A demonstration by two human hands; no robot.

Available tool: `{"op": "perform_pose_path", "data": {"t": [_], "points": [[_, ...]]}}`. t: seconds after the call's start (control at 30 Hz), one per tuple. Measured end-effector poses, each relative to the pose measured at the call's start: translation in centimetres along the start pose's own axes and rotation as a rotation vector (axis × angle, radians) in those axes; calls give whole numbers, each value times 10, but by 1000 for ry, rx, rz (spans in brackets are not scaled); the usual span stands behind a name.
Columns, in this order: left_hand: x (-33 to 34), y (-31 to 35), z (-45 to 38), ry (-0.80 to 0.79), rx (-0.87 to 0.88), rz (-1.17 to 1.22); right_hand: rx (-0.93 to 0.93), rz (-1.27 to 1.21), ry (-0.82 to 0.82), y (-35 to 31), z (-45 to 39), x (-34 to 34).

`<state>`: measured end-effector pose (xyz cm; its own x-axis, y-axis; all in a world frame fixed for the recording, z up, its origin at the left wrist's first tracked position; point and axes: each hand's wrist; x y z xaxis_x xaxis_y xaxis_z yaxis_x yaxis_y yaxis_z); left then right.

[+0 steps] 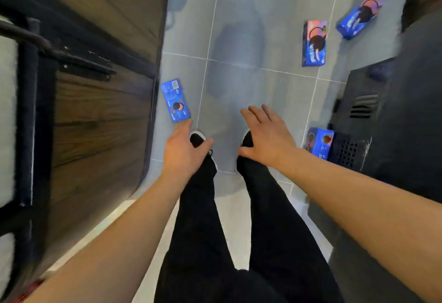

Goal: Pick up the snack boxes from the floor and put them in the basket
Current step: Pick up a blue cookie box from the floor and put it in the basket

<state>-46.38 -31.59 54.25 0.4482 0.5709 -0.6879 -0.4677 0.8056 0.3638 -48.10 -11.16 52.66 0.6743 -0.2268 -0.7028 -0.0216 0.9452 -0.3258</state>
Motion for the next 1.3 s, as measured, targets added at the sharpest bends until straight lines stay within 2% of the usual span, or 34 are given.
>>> {"op": "perform_pose_path", "data": {"t": [0.27, 0.53, 0.7, 0.9, 1.03, 1.2, 1.3], "points": [[135, -98, -164, -45, -192, 53, -49, -27, -108, 36, -183, 145], [252, -216, -305, 31, -293, 118, -77, -20, -164, 48, -338, 308], [298, -269, -386, 225, -509, 245, -88, -10, -175, 58, -406, 365], [323, -278, -429, 404, -582, 230, -146, 15, -123, 62, -441, 386], [309, -276, -421, 398, -558, 343, -157, 8, -128, 54, -437, 372], [256, -260, -369, 141, -527, 501, -211, 8, -82, 35, -400, 314], [212, -240, -324, -110, -459, 601, -282, 66, -34, 20, -367, 260]]}}
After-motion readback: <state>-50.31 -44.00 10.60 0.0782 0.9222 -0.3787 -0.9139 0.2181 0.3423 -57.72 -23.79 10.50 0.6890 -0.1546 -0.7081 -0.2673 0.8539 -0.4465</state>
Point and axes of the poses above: each hand's wrist, its own z-axis away from the middle knuckle, its own x-axis out of the palm, y = z × x, and after that the axes turned 3 degrees about -z, right-handed
